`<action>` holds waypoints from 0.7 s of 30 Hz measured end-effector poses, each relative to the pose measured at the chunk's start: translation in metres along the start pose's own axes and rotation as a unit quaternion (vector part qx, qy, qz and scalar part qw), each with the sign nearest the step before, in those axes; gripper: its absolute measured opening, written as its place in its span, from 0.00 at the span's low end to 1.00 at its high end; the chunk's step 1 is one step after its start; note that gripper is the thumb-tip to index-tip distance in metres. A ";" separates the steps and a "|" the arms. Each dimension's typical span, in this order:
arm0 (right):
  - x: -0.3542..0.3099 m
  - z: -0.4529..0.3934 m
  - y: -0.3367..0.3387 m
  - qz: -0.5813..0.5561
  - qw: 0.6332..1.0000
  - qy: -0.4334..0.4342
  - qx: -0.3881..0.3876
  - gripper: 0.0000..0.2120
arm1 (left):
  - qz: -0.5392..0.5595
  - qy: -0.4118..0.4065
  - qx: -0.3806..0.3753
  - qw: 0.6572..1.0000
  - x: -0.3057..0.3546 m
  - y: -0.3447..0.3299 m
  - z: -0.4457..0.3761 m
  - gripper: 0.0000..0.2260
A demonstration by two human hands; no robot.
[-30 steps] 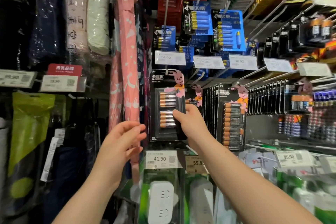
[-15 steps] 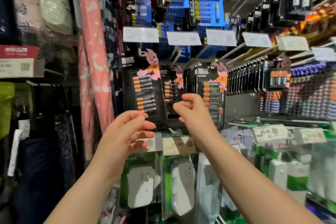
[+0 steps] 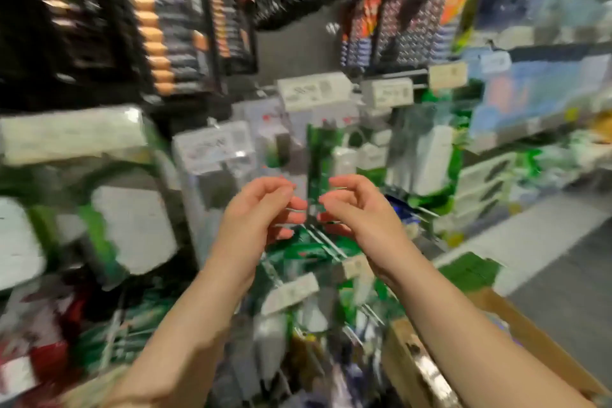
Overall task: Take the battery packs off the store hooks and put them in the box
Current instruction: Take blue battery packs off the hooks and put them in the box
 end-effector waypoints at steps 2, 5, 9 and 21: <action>0.019 0.003 0.040 0.011 0.999 -0.036 0.014 0.10 | -0.015 0.032 -0.008 0.999 -0.034 -0.028 -0.005 0.06; 0.052 0.005 0.103 0.032 0.993 -0.109 0.030 0.09 | -0.029 0.103 -0.014 0.994 -0.090 -0.075 -0.011 0.07; 0.101 0.013 0.180 0.048 0.977 -0.199 0.065 0.09 | -0.029 0.196 -0.010 0.980 -0.166 -0.128 -0.006 0.07; 0.261 0.028 0.314 0.083 0.901 -0.413 0.102 0.10 | -0.090 0.386 -0.035 0.917 -0.325 -0.188 0.007 0.05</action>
Point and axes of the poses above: each hand's wrist, its own z-axis away from the middle knuckle, its own y-axis out of the back of the hand, x = y × z, the point moved 2 cm from there along -z, towards the middle knuckle, and after that the axes turned 2 degrees about x, right-handed, at the moved point
